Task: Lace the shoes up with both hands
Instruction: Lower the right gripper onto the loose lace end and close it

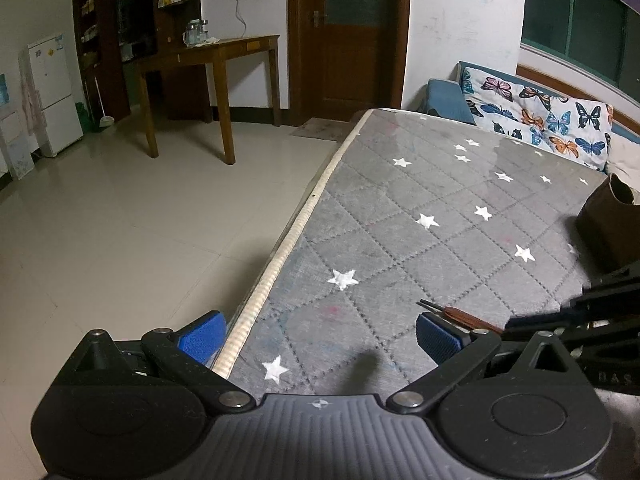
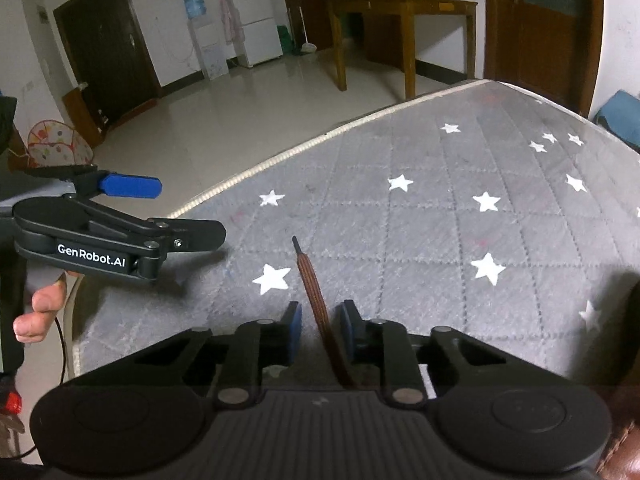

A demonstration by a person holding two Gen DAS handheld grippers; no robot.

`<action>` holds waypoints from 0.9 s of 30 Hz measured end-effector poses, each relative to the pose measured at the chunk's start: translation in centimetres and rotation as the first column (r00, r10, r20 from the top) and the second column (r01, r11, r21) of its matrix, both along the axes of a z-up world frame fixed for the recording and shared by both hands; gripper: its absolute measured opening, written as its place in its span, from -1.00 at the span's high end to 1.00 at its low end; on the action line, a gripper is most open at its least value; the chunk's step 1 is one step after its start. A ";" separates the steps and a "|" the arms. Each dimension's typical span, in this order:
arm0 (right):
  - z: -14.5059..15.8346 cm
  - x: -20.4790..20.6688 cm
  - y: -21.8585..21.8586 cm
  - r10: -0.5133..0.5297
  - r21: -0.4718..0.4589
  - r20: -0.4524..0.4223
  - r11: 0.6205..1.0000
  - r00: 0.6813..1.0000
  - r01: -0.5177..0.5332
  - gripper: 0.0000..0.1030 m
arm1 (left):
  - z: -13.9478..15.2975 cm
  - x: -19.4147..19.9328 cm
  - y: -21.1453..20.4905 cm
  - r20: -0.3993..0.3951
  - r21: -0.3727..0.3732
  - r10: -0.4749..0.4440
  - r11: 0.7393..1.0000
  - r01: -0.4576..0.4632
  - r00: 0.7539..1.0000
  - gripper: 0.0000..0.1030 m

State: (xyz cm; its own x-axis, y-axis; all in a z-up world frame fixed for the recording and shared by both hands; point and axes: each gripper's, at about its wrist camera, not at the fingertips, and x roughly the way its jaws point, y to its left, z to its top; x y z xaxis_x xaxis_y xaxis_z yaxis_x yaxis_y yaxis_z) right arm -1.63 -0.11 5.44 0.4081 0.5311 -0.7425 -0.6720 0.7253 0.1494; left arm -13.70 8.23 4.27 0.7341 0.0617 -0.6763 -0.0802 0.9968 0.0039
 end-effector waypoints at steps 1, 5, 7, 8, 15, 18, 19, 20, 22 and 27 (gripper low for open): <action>-0.1 0.0 0.1 0.002 -0.009 0.002 1.000 1.000 -0.002 0.95 | 0.0 0.1 -0.1 -0.001 -0.001 0.000 1.000 0.000 1.000 -1.00; 0.1 -1.2 0.0 0.028 -0.046 0.040 0.999 0.999 -0.026 0.98 | 0.1 0.0 -0.5 -0.001 0.005 -0.014 1.000 0.014 1.000 -1.00; 0.6 -2.2 -0.7 0.036 -0.058 0.075 0.998 0.997 -0.031 0.98 | 0.1 0.3 -0.9 0.001 0.006 -0.027 1.000 0.027 1.000 -1.00; 0.9 -2.8 -1.1 0.035 -0.059 0.092 0.998 0.995 -0.030 0.98 | 0.2 0.4 -1.1 0.002 0.006 -0.034 0.999 0.034 0.999 -1.00; 5.8 -8.2 -7.3 -0.032 -0.049 0.275 0.998 0.961 0.047 0.98 | 0.6 1.0 -4.3 0.005 0.019 -0.122 0.992 0.122 0.993 -1.00; 7.9 -10.2 -10.5 -0.095 -0.033 0.337 0.993 0.937 0.113 0.98 | 1.0 1.1 -6.4 0.017 0.035 -0.179 0.983 0.178 0.984 -1.00; 8.6 -10.9 -11.4 -0.117 -0.034 0.365 0.990 0.924 0.139 0.98 | 1.1 1.1 -7.2 0.020 0.040 -0.196 0.980 0.195 0.980 -1.00; 9.3 -11.6 -12.4 -0.138 -0.034 0.392 0.986 0.909 0.165 0.98 | 1.2 1.2 -8.0 0.021 0.043 -0.214 0.976 0.213 0.977 -1.00; 10.6 -12.9 -14.2 -0.179 -0.034 0.444 0.976 0.878 0.216 0.98 | 1.3 1.4 -9.4 0.019 0.042 -0.249 0.968 0.248 0.968 -1.00; 13.6 -16.1 -18.3 -0.269 -0.050 0.563 0.933 0.782 0.357 0.98 | 1.6 1.6 -13.0 0.011 0.051 -0.340 0.939 0.339 0.940 -1.00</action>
State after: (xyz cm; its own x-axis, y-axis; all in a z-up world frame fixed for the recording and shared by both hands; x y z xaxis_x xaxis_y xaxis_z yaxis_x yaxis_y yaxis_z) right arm -17.76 -18.41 19.01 0.8884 0.2073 -0.4097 -0.3426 0.8933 -0.2909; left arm -12.06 -4.74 5.82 0.7298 -0.1614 -0.6643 0.2625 0.9634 0.0543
